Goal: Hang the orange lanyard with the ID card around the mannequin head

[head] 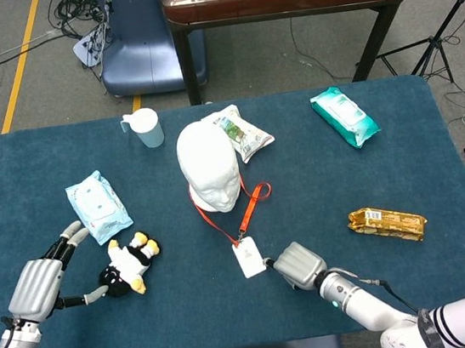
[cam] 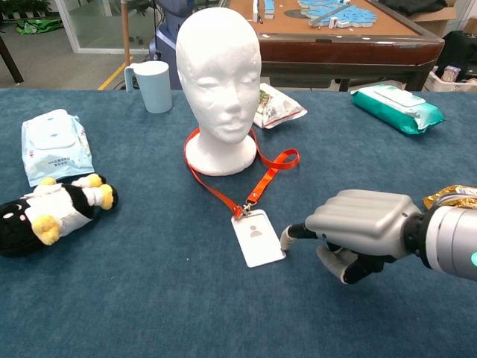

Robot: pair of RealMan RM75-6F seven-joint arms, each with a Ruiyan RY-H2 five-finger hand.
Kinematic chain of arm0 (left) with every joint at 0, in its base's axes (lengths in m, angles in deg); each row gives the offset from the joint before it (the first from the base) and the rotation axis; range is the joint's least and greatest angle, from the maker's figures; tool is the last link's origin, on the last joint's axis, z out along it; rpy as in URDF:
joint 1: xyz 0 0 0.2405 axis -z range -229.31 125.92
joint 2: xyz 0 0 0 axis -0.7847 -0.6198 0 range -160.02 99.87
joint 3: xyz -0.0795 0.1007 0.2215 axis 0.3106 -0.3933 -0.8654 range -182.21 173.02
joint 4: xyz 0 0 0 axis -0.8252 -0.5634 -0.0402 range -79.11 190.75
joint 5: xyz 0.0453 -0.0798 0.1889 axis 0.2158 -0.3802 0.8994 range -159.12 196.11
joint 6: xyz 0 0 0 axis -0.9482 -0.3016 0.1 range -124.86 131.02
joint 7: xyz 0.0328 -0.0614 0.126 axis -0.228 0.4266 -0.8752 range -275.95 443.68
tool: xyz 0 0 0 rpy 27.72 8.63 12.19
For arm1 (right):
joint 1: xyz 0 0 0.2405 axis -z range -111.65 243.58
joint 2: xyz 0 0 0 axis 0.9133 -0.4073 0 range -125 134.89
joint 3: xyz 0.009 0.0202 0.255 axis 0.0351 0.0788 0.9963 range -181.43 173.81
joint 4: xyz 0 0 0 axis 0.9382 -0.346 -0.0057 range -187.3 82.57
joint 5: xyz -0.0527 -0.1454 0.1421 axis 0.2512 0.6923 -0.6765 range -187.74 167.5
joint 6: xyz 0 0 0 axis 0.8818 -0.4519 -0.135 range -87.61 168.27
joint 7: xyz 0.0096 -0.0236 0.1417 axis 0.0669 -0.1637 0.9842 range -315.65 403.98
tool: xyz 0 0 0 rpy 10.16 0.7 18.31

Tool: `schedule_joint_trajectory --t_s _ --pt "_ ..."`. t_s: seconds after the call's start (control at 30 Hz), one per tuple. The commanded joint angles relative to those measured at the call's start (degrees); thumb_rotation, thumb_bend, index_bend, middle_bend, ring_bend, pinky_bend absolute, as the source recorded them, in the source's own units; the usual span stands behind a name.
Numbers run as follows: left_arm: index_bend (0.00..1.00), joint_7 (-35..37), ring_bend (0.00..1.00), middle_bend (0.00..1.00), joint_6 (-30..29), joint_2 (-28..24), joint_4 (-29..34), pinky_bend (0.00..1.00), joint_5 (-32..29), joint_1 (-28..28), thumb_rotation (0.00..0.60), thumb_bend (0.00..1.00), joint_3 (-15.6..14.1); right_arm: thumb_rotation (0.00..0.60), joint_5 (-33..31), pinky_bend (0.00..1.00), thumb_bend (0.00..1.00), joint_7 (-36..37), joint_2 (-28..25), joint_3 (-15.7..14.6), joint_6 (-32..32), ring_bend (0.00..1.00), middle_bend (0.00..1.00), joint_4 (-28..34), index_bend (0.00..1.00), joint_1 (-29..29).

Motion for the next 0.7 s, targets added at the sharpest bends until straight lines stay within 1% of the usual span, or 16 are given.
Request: schedule_joint_trajectory --t_s 0.03,0.27,0.37,0.57,0.63,0.7 --pt "0.00 0.10 0.19 0.04 -0.08 -0.06 -0.01 0.45 -0.04 -0.07 0.322 0.07 -0.01 0.600 -0.34 1.00 0.79 -0.31 0.79 0.38 0.05 1.00 1.00 -0.02 0.21 -0.27" --pt "0.00 0.49 0.19 0.04 -0.33 -0.12 -0.27 0.45 0.04 -0.34 0.321 0.07 -0.18 0.600 -0.57 1.00 0.79 -1.22 2.75 0.97 -0.17 1.00 1.00 0.23 0.21 -0.86" --pt "0.00 0.60 0.19 0.04 -0.44 -0.18 -0.33 0.45 0.05 -0.35 0.321 0.07 -0.10 0.600 0.56 1.00 0.79 -0.73 2.09 1.09 -1.01 1.00 1.00 1.58 0.21 -0.60" --pt "0.00 1.06 0.19 0.04 -0.49 -0.14 -1.05 0.45 -1.34 -0.63 0.321 0.07 0.19 0.600 4.88 1.00 0.78 2.22 -3.37 0.53 -4.91 1.00 1.00 5.19 0.21 1.77" --pt "0.00 1.16 0.19 0.04 -0.56 -0.26 -1.40 0.45 -2.15 -0.77 0.322 0.07 0.43 0.600 6.88 1.00 0.75 3.88 -5.82 0.25 -6.84 1.00 1.00 6.18 0.21 3.14" --pt "0.00 1.26 0.19 0.04 -0.79 -0.39 -1.75 0.45 -2.85 -1.03 0.321 0.07 0.60 0.600 8.97 1.00 0.69 5.16 -7.98 -0.19 -8.79 1.00 1.00 6.91 0.21 4.51"
